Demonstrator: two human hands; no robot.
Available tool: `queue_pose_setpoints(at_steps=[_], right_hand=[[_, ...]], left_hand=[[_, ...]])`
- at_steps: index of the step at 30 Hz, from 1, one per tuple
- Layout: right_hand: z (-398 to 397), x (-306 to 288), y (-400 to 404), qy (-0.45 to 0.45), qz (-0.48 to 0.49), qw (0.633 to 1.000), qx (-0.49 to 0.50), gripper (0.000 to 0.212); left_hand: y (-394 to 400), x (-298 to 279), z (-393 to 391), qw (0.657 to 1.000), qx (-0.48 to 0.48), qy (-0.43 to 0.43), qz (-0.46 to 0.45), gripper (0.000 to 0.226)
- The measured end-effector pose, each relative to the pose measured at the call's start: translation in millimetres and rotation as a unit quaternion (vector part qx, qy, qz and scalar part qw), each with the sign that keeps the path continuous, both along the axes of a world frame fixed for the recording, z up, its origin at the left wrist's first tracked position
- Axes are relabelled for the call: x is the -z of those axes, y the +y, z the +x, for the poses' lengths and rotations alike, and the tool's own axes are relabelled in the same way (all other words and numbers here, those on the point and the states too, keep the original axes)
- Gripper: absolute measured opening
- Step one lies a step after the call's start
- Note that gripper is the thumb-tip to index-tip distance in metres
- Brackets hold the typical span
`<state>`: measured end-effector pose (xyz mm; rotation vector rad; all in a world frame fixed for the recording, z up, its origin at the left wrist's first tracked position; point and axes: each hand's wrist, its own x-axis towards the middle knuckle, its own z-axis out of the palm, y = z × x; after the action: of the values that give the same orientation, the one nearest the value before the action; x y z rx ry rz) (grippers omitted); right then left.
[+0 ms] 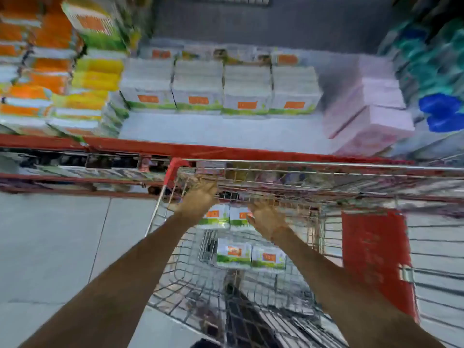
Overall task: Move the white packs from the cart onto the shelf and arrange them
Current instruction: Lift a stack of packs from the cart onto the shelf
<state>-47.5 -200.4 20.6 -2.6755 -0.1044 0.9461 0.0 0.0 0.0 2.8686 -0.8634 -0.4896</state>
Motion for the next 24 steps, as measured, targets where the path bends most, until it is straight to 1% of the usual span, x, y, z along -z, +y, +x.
queue_pose_setpoints(at_steps=[1,2,3,4,5,7,9,11,14,16,20,22,24], right_hand=[[0.9,16.0,-1.0,0.003,-0.005,1.0,-0.016,0.036],[6.5,38.9,-4.0,0.005,0.008,1.0,-0.018,0.043],[6.6,59.7,-8.9,0.014,0.015,1.0,-0.011,0.049],[8.6,78.6,-12.7,0.027,0.013,0.999,-0.032,0.056],[11.2,92.5,-17.0,0.021,0.01,0.998,-0.056,0.064],[19.1,118.9,-23.2,0.008,-0.016,0.993,-0.116,0.077],[24.7,138.4,-25.4,-0.003,-0.037,0.988,-0.152,0.085],[27.8,153.4,-27.3,0.0,-0.053,0.983,-0.174,0.09],[33.1,160.2,-29.2,-0.017,-0.039,0.987,-0.152,0.095],[33.9,157.2,-27.1,-0.019,-0.026,0.99,-0.134,0.097],[26.2,141.9,-24.4,-0.002,-0.004,0.996,-0.091,0.064],[19.5,132.5,-23.6,-0.016,0.004,0.997,-0.077,0.062],[14.5,129.4,-23.1,-0.034,-0.004,0.995,-0.097,0.068]], left_hand=[[-2.1,15.0,1.9,0.998,-0.01,0.042,0.039,0.042],[-3.6,35.1,6.3,0.995,-0.034,0.078,0.054,0.051],[-2.9,48.4,3.8,0.99,-0.061,0.114,0.064,0.063],[-3.6,57.4,-0.2,0.983,-0.086,0.147,0.072,0.076],[-5.2,71.5,0.0,0.977,-0.108,0.17,0.064,0.087],[-6.5,93.3,-0.5,0.97,-0.127,0.197,0.063,0.101],[-8.0,109.1,0.0,0.967,-0.126,0.201,0.095,0.107],[-9.6,121.7,-0.2,0.964,-0.128,0.203,0.118,0.105],[-12.7,123.3,-0.8,0.959,-0.165,0.202,0.107,0.097],[-17.4,119.4,-4.3,0.961,-0.172,0.192,0.104,0.09],[-20.0,110.1,-15.7,0.965,-0.189,0.165,0.08,0.074],[-16.5,101.1,-19.8,0.964,-0.199,0.165,0.062,0.07],[-14.4,94.8,-21.8,0.963,-0.199,0.175,0.057,0.065]])
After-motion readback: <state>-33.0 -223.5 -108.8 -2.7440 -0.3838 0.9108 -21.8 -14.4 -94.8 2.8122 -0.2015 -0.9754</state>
